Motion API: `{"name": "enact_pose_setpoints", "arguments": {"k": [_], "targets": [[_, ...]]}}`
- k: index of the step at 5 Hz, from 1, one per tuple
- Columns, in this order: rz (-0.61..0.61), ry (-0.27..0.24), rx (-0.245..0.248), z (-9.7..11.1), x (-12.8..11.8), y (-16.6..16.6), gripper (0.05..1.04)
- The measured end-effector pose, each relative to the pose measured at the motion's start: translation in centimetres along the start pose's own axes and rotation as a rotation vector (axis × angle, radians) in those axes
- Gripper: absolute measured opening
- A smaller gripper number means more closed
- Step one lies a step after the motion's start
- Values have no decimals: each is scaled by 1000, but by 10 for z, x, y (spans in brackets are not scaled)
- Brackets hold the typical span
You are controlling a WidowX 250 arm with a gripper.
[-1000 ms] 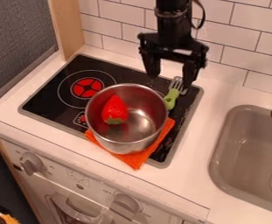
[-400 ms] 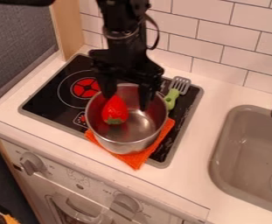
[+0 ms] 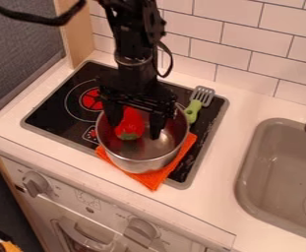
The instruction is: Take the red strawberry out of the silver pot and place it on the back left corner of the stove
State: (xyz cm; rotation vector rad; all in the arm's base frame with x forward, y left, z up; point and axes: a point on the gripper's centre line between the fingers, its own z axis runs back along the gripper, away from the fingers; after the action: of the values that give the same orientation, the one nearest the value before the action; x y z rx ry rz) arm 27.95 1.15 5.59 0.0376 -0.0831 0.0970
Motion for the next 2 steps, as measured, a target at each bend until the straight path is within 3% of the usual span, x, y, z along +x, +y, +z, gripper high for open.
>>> {"name": "enact_pose_setpoints", "arguments": {"k": [1,2], "targets": [[70,8,38,-7,16,11,1001],[75,47,57,-20,24,13,1001]]}}
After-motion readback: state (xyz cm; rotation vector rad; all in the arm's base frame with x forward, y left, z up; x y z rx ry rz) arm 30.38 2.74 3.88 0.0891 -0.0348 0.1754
